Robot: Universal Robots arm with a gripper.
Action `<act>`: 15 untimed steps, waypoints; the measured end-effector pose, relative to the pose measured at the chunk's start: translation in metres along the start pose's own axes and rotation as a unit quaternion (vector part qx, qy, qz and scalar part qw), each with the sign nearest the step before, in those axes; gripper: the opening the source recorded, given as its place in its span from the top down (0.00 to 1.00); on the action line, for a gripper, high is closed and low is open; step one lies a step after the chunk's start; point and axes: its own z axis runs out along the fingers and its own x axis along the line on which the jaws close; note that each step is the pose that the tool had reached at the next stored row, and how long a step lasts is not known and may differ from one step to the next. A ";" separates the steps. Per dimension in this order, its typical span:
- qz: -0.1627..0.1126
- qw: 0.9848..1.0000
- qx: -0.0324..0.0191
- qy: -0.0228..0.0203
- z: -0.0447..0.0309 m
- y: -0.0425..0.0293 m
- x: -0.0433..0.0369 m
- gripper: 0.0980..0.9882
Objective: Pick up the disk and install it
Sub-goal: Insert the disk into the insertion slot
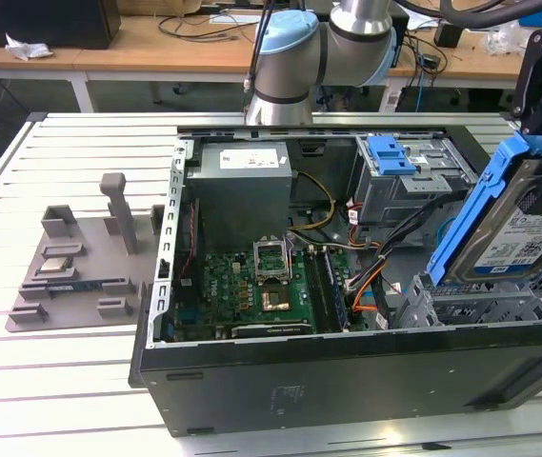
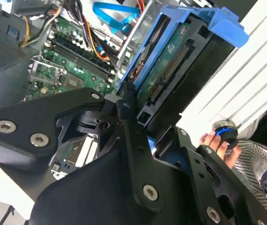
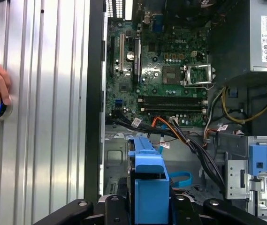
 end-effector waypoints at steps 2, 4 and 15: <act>0.000 1.000 -0.001 -0.001 0.0047 -0.0047 0.0003 0.70; 0.000 1.000 -0.001 -0.001 0.0078 -0.0066 0.0004 0.70; 0.000 1.000 -0.001 0.000 0.0269 -0.0101 -0.0029 0.70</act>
